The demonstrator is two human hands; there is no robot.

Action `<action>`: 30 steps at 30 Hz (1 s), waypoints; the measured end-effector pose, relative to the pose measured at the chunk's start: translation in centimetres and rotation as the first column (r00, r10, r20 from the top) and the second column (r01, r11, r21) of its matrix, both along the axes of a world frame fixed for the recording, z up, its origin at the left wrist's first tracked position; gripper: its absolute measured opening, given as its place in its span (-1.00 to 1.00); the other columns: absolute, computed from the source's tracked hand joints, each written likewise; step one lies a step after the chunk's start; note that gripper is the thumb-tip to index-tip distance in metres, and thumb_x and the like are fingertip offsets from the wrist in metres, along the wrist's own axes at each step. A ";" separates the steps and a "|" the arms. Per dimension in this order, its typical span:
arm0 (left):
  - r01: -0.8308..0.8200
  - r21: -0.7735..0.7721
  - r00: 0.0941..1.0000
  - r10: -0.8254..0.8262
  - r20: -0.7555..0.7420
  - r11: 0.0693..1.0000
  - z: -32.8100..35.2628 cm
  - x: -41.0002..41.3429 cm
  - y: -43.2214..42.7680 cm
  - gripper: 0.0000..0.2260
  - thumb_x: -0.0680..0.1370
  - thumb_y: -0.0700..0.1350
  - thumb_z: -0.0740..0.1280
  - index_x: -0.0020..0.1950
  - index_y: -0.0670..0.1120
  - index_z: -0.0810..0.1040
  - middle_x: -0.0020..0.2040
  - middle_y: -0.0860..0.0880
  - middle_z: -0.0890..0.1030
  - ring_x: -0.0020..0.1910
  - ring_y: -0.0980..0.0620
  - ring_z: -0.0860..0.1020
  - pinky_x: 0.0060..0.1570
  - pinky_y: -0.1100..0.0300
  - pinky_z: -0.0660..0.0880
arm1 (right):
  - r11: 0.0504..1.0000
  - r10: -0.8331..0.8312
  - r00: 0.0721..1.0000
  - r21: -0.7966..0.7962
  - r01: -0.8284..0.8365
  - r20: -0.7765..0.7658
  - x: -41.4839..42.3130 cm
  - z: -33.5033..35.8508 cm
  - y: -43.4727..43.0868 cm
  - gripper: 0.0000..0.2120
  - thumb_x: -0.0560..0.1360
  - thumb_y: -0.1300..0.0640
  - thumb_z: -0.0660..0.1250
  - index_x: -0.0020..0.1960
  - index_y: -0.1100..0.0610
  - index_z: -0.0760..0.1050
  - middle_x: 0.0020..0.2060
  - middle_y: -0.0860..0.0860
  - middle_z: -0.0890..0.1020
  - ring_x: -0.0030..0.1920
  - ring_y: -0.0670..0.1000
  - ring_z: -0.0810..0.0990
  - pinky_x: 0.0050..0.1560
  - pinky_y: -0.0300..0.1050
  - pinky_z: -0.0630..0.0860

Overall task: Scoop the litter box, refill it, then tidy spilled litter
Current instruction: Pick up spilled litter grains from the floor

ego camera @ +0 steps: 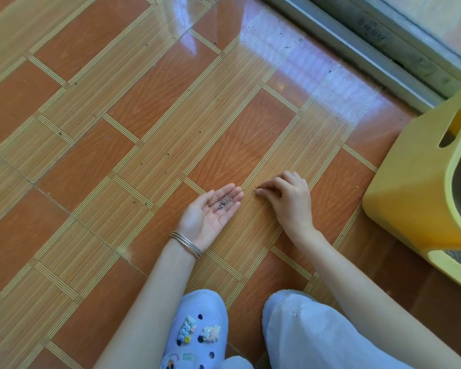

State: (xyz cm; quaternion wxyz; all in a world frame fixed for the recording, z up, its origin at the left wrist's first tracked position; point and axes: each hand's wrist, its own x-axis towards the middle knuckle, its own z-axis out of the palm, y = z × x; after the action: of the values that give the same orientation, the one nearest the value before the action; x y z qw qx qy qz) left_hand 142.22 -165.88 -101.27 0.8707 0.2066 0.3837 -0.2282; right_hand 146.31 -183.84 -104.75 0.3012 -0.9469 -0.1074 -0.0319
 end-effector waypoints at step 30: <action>-0.070 0.001 0.997 0.070 -0.011 0.998 0.0 -0.2 1.1 -0.70 0.63 -0.19 0.07 0.18 -0.31 0.50 0.13 -0.23 0.60 0.17 -0.13 0.56 0.12 0.07 0.53 | 0.998 -0.045 0.989 0.045 0.052 -0.144 0.1 0.7 -1.8 -0.80 0.28 0.00 0.51 -0.12 0.01 0.66 -0.19 -0.06 0.52 -0.12 0.00 0.42 0.00 0.09 0.43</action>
State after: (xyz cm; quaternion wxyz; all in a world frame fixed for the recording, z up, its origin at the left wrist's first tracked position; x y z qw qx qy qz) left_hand 141.97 -164.83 -101.22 0.8761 0.1918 0.3954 -0.1984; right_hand 146.45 -185.62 -104.04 0.3304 -0.9415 -0.0618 0.0262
